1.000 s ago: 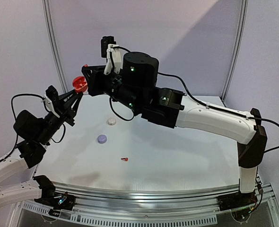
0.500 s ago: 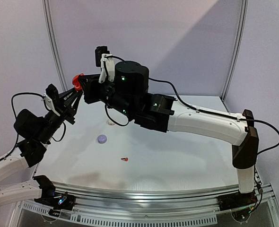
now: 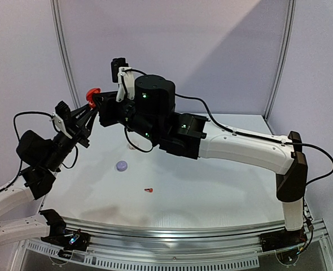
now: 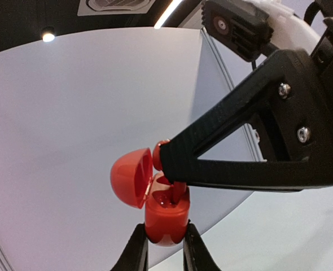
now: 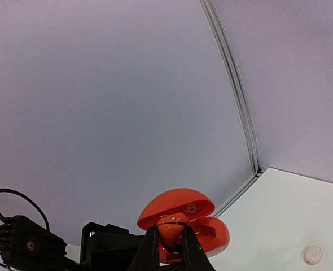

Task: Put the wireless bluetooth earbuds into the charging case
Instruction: Insert the right earbud into the right side groove of the charging case.

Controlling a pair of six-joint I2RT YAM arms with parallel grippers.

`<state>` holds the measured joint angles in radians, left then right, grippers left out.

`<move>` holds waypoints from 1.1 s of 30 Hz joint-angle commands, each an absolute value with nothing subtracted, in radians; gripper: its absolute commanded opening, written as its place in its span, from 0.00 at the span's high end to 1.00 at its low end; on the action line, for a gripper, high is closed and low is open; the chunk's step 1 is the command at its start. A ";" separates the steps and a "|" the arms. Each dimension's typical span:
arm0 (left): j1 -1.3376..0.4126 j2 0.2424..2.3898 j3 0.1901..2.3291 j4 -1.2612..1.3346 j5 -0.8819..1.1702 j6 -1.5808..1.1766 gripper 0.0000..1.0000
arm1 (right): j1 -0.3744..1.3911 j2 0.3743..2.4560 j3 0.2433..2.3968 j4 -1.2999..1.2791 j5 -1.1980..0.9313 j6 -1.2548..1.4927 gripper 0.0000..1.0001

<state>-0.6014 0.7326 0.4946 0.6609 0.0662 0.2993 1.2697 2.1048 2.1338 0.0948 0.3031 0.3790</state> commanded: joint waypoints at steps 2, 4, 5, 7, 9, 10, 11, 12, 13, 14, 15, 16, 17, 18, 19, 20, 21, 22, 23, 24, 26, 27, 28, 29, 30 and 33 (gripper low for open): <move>-0.617 0.730 0.507 0.665 0.066 0.310 1.00 | 1.270 2.099 2.168 0.120 0.329 0.320 1.00; -0.617 0.726 0.505 0.660 0.066 0.308 1.00 | 1.271 2.091 2.172 0.124 0.327 0.304 1.00; -0.617 0.726 0.505 0.658 0.065 0.308 1.00 | 1.271 2.087 2.173 0.124 0.327 0.299 1.00; -0.617 0.724 0.505 0.655 0.064 0.309 1.00 | 1.273 2.080 2.171 0.124 0.328 0.288 1.00; -0.617 0.724 0.504 0.654 0.066 0.308 1.00 | 1.276 2.077 2.171 0.129 0.329 0.278 1.00; -0.617 0.723 0.504 0.653 0.065 0.307 1.00 | 1.278 2.078 2.171 0.126 0.336 0.276 1.00; -0.617 0.723 0.505 0.653 0.065 0.307 1.00 | 1.279 2.079 2.170 0.122 0.342 0.276 1.00; -0.617 0.723 0.505 0.653 0.065 0.307 1.00 | 1.279 2.078 2.169 0.123 0.343 0.278 1.00; -0.617 0.721 0.504 0.652 0.066 0.307 1.00 | 1.279 2.076 2.168 0.125 0.344 0.280 1.00; -0.617 0.721 0.503 0.648 0.066 0.308 1.00 | 1.281 2.076 2.167 0.132 0.344 0.278 1.00; -0.617 0.721 0.503 0.643 0.066 0.309 1.00 | 1.282 2.073 2.166 0.142 0.344 0.274 1.00; -0.617 0.721 0.502 0.638 0.066 0.308 1.00 | 1.284 2.072 2.166 0.151 0.344 0.262 1.00; -0.617 0.720 0.500 0.634 0.066 0.309 1.00 | 1.286 2.070 2.167 0.158 0.346 0.253 1.00; -0.616 0.719 0.498 0.632 0.065 0.308 1.00 | 1.287 2.068 2.167 0.161 0.348 0.244 1.00; -0.616 0.719 0.497 0.630 0.064 0.308 1.00 | 1.288 2.066 2.166 0.164 0.350 0.236 1.00; -0.616 0.718 0.496 0.629 0.064 0.307 1.00 | 1.289 2.064 2.167 0.165 0.353 0.231 1.00; -0.615 0.718 0.494 0.627 0.063 0.307 1.00 | 1.289 2.061 2.167 0.166 0.357 0.228 1.00; -0.615 0.718 0.494 0.626 0.063 0.307 1.00 | 1.290 2.058 2.167 0.166 0.359 0.225 1.00; -0.615 0.719 0.494 0.626 0.059 0.305 1.00 | 1.289 2.057 2.167 0.162 0.361 0.219 1.00; -0.615 0.718 0.495 0.626 0.057 0.304 1.00 | 1.289 2.057 2.166 0.156 0.366 0.219 1.00; -0.615 0.718 0.498 0.630 0.058 0.304 1.00 | 1.290 2.059 2.165 0.135 0.378 0.227 1.00; -0.615 0.717 0.500 0.633 0.059 0.304 1.00 | 1.290 2.062 2.165 0.124 0.389 0.232 1.00; -0.615 0.717 0.501 0.636 0.061 0.306 1.00 | 1.290 2.065 2.164 0.112 0.394 0.241 1.00; -0.615 0.718 0.503 0.638 0.062 0.305 1.00 | 1.290 2.067 2.163 0.104 0.399 0.248 1.00; -0.615 0.718 0.504 0.641 0.062 0.307 1.00 | 1.289 2.069 2.163 0.097 0.400 0.256 1.00; -0.615 0.718 0.507 0.649 0.067 0.310 1.00 | 1.289 2.077 2.163 0.084 0.402 0.271 1.00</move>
